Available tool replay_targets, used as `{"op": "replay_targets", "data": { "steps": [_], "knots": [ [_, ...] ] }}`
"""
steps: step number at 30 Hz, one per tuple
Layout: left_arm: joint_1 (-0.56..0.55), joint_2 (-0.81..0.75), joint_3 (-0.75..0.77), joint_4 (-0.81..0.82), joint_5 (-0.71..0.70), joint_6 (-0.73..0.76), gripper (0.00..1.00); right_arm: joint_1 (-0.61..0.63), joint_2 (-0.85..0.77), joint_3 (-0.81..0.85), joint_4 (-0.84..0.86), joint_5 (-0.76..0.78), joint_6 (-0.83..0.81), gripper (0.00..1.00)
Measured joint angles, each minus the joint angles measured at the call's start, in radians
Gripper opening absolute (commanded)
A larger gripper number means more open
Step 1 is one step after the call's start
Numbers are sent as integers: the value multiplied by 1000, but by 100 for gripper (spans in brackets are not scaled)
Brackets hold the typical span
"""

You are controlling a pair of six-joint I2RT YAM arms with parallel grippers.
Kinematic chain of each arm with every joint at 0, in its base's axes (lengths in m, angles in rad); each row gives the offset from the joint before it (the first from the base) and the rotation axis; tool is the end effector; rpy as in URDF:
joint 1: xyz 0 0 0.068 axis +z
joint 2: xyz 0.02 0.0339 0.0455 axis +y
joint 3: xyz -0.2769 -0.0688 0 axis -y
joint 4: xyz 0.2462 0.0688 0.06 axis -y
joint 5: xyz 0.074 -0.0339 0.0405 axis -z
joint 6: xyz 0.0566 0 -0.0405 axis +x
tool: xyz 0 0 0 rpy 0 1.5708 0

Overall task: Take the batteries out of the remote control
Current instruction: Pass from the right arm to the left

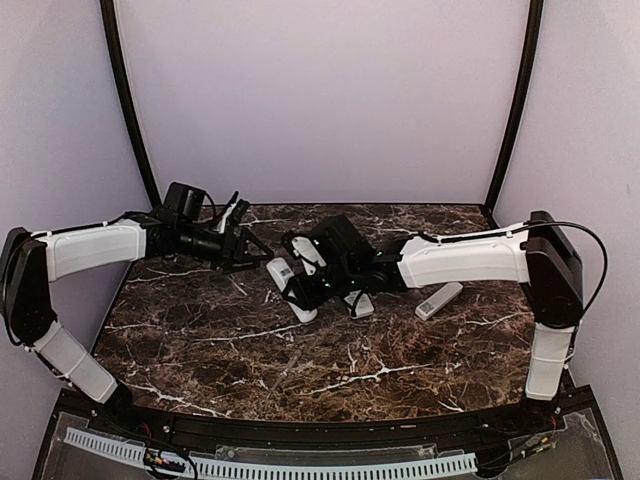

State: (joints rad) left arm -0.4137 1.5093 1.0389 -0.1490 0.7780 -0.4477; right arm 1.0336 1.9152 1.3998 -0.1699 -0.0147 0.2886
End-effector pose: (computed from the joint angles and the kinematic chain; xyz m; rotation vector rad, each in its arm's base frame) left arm 0.2978 -0.1741 0.2654 0.4360 2.2540 -1.3197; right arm 0.2339 0.3943 0.2223 -0.8660 2.1938 0.7003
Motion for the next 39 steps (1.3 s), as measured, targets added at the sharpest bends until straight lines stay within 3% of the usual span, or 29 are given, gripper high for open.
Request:
{"op": "replay_targets", "data": {
  "steps": [12,24,39],
  "knots": [
    [0,40,0,-7,15,-21,63,20,32,53,16,-13,-24,26],
    [-1,68,2,-21,28,-29,43,22,53,72,13,-8,-43,26],
    [-2,92,8,-26,50,-34,29,27,85,105,8,-8,-45,26]
  ]
}}
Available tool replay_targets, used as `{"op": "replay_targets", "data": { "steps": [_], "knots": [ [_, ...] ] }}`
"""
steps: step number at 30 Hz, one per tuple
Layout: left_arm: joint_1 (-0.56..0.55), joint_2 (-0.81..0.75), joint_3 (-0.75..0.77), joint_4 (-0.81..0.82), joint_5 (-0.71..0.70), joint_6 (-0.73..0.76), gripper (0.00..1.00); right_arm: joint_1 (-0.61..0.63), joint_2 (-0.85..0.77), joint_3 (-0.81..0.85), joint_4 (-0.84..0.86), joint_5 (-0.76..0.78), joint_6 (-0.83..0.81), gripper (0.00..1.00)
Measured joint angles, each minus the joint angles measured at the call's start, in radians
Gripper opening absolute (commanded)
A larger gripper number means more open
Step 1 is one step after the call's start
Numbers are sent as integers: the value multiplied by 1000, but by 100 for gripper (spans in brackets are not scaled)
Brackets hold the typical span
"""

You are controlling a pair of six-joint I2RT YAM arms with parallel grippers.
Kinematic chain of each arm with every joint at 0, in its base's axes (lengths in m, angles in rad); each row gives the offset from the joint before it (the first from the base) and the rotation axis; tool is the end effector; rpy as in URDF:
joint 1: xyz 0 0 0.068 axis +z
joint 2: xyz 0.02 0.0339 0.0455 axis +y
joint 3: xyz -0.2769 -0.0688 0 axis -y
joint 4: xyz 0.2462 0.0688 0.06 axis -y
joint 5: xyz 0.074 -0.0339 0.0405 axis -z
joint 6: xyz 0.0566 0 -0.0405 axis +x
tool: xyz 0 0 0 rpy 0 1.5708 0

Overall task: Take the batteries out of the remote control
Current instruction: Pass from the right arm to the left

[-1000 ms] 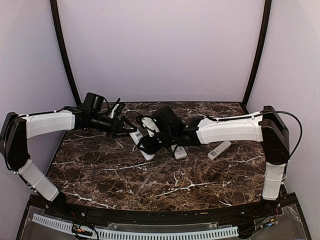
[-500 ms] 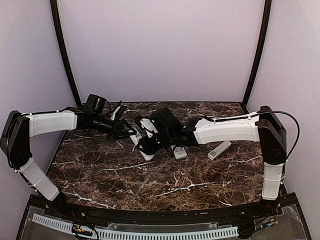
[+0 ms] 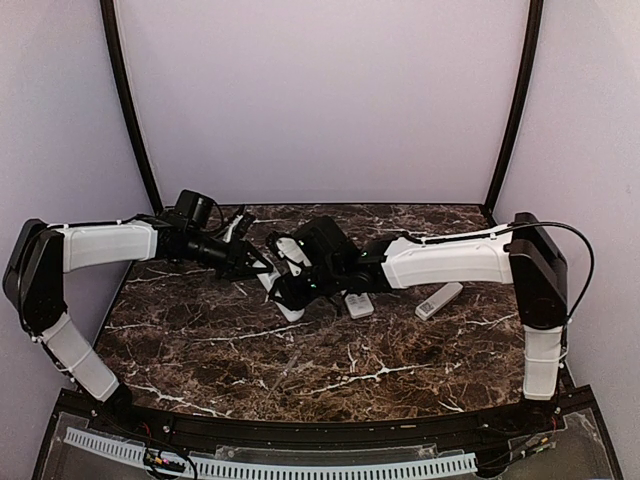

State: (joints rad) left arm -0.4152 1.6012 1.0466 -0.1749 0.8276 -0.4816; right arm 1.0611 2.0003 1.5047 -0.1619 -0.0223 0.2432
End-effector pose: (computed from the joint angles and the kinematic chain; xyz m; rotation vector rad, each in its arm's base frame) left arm 0.3062 -0.1805 0.2368 0.3858 2.3787 -1.3943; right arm 0.2349 0.4229 0.2211 -0.9387 2.1338 0.7157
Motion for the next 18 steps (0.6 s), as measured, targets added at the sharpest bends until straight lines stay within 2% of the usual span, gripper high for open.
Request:
{"op": "replay_targets", "data": {
  "steps": [9,15,18],
  "knots": [
    [0,13,10,-7,10,-9,19,1,6,4,-2,5,-3,26],
    [0,20,13,-6,20,-10,6,1,7,4,-2,11,-3,28],
    [0,24,13,-6,24,-10,1,1,10,4,-2,12,-3,34]
  ]
}}
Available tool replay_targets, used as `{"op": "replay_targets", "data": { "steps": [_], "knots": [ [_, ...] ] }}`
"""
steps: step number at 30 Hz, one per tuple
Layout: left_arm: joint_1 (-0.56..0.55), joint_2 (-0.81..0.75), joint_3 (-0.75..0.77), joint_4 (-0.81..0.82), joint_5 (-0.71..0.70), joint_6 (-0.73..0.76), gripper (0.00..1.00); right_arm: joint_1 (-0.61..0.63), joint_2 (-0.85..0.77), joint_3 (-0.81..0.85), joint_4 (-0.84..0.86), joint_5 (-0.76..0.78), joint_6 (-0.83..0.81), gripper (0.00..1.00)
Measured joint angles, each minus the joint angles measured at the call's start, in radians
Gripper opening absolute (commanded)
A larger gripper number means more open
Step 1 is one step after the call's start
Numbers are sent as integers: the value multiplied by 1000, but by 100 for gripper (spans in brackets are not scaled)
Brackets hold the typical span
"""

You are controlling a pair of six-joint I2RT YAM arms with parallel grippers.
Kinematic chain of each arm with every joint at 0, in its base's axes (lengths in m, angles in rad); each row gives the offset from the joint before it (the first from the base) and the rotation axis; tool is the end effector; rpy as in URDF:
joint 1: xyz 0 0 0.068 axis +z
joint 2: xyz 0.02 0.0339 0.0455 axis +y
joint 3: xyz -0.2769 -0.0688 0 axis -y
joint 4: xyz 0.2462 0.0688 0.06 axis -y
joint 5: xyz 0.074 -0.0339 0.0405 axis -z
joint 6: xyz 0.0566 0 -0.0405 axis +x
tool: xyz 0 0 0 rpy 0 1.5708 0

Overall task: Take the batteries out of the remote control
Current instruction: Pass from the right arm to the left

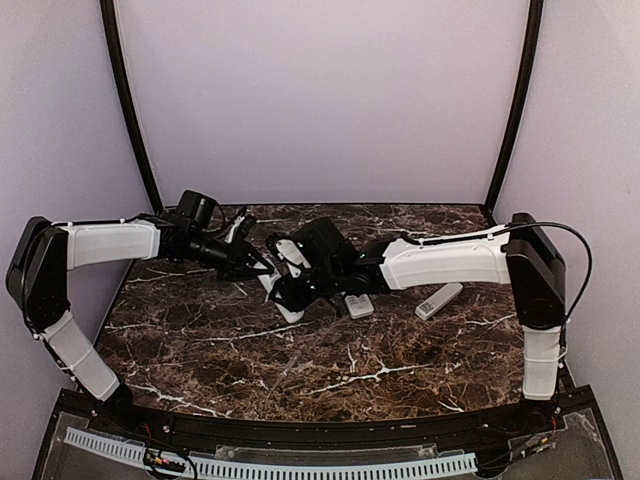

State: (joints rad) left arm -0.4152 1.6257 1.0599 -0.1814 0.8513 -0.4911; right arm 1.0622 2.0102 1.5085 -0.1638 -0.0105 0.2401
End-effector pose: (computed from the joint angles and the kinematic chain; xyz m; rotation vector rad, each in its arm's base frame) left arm 0.3094 -0.1829 0.2330 0.3809 2.3980 -1.4263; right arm 0.2358 0.4241 0.2177 -0.9385 2.1381 0.6980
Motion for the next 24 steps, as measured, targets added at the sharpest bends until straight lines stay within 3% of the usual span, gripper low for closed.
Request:
{"op": "replay_targets", "data": {
  "steps": [8,12,20,24],
  "knots": [
    [0,3,0,0,-2,1,0,0,0,-10,21,9,1,73],
    [2,-19,-1,1,-38,8,0,0,-19,-47,62,21,16,85],
    [102,-187,-87,119,-62,-33,0,-9,-177,-167,179,37,135,85],
    [161,-247,-131,210,-68,-69,0,-32,-249,-177,207,52,293,75]
  ]
}}
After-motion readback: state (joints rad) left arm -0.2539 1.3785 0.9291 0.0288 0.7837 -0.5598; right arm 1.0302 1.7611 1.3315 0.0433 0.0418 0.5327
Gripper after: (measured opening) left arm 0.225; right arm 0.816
